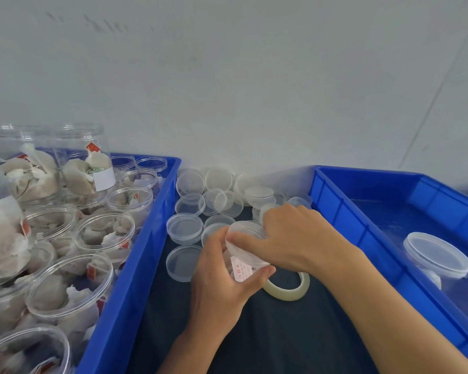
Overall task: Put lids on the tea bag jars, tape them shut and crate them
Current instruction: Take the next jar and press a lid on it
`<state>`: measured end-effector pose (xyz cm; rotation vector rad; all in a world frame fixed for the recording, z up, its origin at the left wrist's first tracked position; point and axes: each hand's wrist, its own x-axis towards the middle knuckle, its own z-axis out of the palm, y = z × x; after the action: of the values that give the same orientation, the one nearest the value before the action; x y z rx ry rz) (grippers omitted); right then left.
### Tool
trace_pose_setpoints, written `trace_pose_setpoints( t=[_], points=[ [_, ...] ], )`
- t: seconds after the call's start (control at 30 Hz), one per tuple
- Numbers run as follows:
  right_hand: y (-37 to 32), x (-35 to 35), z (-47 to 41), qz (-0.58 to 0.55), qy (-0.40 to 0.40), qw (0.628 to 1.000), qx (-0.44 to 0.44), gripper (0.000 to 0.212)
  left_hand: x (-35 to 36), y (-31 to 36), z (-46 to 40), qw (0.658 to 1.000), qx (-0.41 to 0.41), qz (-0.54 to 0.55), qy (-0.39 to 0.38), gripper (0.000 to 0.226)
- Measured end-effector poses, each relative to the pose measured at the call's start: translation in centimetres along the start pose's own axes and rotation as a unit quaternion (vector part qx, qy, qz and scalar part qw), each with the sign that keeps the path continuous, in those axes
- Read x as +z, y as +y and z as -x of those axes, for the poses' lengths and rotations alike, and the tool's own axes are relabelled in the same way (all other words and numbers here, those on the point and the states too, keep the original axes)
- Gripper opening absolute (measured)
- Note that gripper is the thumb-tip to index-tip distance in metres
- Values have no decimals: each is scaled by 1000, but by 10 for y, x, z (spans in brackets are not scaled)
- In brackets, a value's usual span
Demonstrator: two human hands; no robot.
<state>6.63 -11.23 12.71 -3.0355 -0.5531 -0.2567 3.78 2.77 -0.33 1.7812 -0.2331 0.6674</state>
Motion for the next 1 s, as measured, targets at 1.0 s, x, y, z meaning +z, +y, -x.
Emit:
trace_pose_setpoints(
  t=[1.0],
  points=[
    [-13,24,2,-71,43,996,-40,63,3,2,-5,1000,-30,-7,-2,68]
  ],
)
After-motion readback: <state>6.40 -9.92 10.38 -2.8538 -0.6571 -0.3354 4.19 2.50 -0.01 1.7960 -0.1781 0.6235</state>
